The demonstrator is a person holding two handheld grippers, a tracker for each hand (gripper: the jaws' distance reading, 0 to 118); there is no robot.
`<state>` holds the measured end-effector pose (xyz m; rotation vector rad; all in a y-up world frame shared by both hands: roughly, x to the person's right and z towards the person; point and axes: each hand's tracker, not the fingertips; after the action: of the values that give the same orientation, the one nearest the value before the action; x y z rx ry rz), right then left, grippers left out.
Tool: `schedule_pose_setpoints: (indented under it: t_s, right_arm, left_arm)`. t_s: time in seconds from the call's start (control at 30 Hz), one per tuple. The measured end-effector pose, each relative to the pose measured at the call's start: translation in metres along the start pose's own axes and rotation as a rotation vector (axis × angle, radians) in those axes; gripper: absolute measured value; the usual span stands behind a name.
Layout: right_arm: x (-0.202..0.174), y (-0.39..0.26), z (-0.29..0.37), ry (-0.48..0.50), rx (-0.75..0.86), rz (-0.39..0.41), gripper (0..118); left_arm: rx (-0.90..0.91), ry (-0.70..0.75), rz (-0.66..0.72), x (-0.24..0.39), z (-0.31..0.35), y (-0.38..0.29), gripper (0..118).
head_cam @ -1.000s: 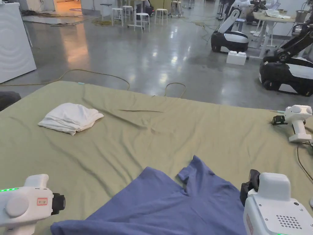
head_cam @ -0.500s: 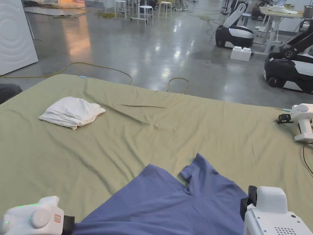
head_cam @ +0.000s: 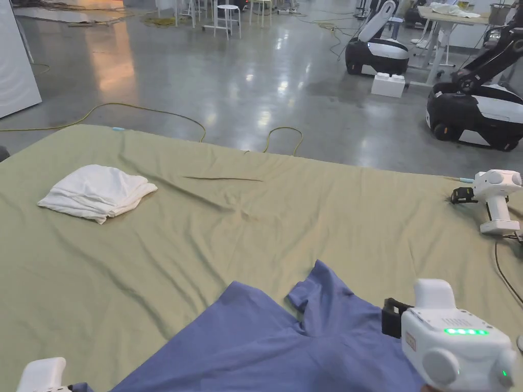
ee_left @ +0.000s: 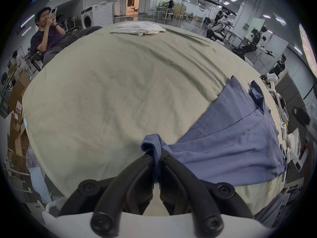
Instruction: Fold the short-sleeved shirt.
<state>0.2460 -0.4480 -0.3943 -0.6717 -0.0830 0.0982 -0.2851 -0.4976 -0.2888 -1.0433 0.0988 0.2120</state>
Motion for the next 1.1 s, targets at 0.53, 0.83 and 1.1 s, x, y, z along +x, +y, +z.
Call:
schedule_pose_setpoints:
  t_s: [0.53, 0.83, 1.1]
  right_arm:
    - [-0.022, 0.010, -0.154, 0.189, -0.409, 0.136, 27]
    - [-0.022, 0.018, -0.115, 0.137, -0.208, 0.089, 3]
    - [0.024, 0.065, 0.005, 0.098, 0.108, 0.069, 3]
  left_arm:
    - [0.045, 0.030, -0.080, 0.024, 0.016, 0.013, 6]
    - [0.091, 0.005, -0.054, 0.018, 0.020, 0.018, 6]
    - [0.247, -0.048, -0.115, 0.029, 0.049, 0.040, 6]
